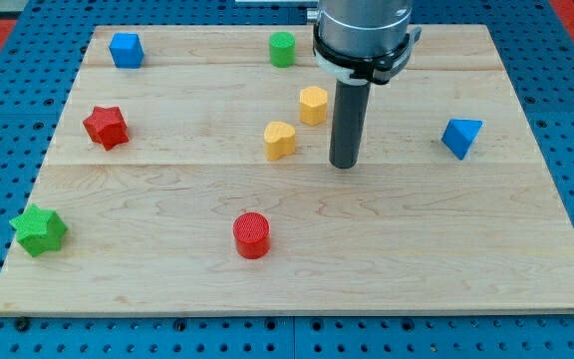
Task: Slide the yellow heart closer to the yellow hexagon
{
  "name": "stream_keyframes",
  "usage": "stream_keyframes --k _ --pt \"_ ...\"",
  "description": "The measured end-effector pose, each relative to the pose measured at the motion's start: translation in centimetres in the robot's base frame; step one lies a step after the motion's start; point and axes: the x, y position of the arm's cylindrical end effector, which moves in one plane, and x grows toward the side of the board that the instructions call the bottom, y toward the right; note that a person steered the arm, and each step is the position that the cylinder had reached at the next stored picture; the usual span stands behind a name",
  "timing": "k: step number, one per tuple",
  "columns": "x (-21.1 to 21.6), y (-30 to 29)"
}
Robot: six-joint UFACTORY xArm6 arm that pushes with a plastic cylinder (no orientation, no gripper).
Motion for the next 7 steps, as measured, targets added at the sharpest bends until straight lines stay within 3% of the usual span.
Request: stream_keyframes --k 2,5,6,7 --pt "-0.6 1.2" --pt "1.1 -6.1" --pt "-0.6 -9.4" --pt "-5.4 -3.0"
